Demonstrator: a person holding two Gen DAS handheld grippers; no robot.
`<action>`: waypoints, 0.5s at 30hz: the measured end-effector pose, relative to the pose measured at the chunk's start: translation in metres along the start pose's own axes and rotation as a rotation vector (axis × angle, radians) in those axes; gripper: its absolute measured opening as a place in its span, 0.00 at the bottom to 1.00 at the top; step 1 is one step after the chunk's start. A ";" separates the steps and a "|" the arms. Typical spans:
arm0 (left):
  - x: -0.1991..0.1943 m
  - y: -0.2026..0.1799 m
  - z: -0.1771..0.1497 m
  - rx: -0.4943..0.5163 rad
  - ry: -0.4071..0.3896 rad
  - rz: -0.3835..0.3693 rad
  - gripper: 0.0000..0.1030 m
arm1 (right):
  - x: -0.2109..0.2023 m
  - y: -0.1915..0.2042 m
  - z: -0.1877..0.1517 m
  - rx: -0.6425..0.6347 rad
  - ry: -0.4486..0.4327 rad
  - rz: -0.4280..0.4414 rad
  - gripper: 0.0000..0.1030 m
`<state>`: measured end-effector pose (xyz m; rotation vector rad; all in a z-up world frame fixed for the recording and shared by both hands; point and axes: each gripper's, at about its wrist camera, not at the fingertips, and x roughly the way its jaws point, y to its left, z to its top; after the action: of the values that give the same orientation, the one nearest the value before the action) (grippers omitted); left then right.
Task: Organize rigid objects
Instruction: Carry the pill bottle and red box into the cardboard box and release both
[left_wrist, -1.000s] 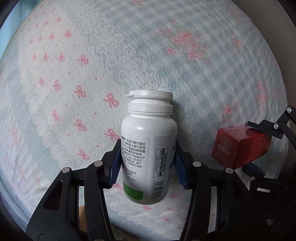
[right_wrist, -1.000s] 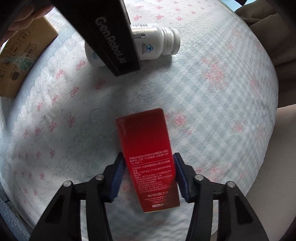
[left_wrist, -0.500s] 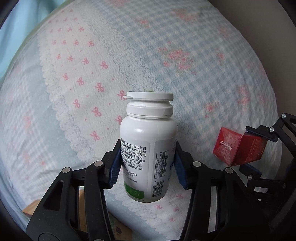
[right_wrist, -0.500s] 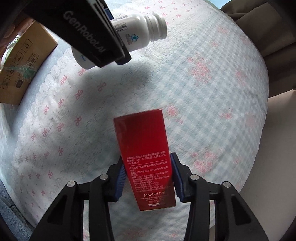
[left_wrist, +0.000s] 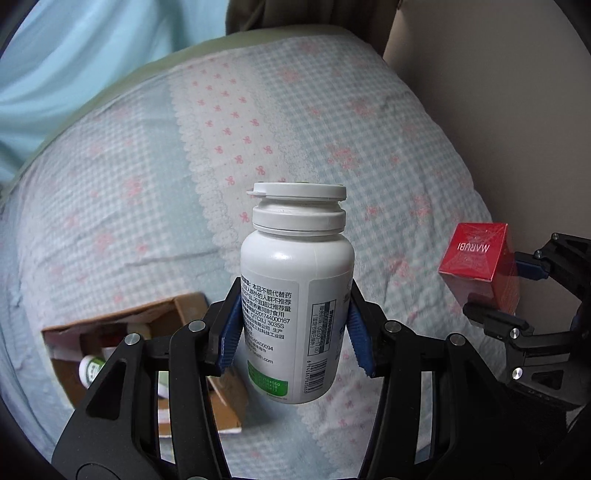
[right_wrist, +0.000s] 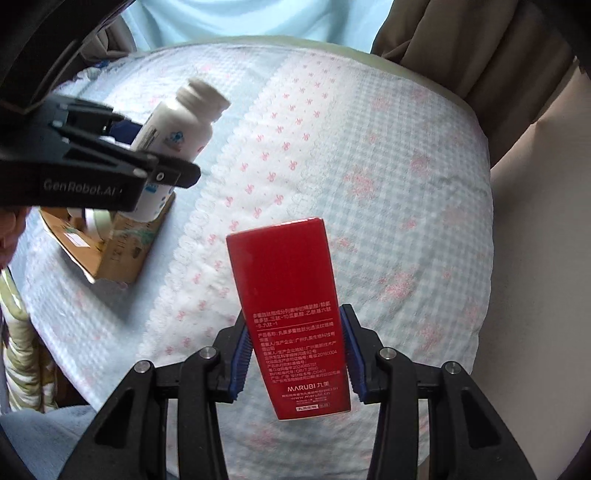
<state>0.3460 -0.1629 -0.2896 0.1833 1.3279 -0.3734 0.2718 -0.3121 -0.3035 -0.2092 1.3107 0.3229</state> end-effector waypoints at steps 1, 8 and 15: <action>-0.011 0.006 -0.005 -0.010 -0.015 0.004 0.46 | -0.005 0.002 0.000 0.015 -0.014 0.015 0.40; -0.086 0.052 -0.059 -0.125 -0.087 0.048 0.46 | -0.058 0.049 0.002 0.012 -0.102 0.076 0.40; -0.131 0.121 -0.113 -0.213 -0.132 0.084 0.46 | -0.088 0.114 0.021 -0.029 -0.149 0.134 0.40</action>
<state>0.2629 0.0086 -0.1997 0.0355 1.2160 -0.1681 0.2313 -0.2083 -0.2096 -0.1197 1.1750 0.4633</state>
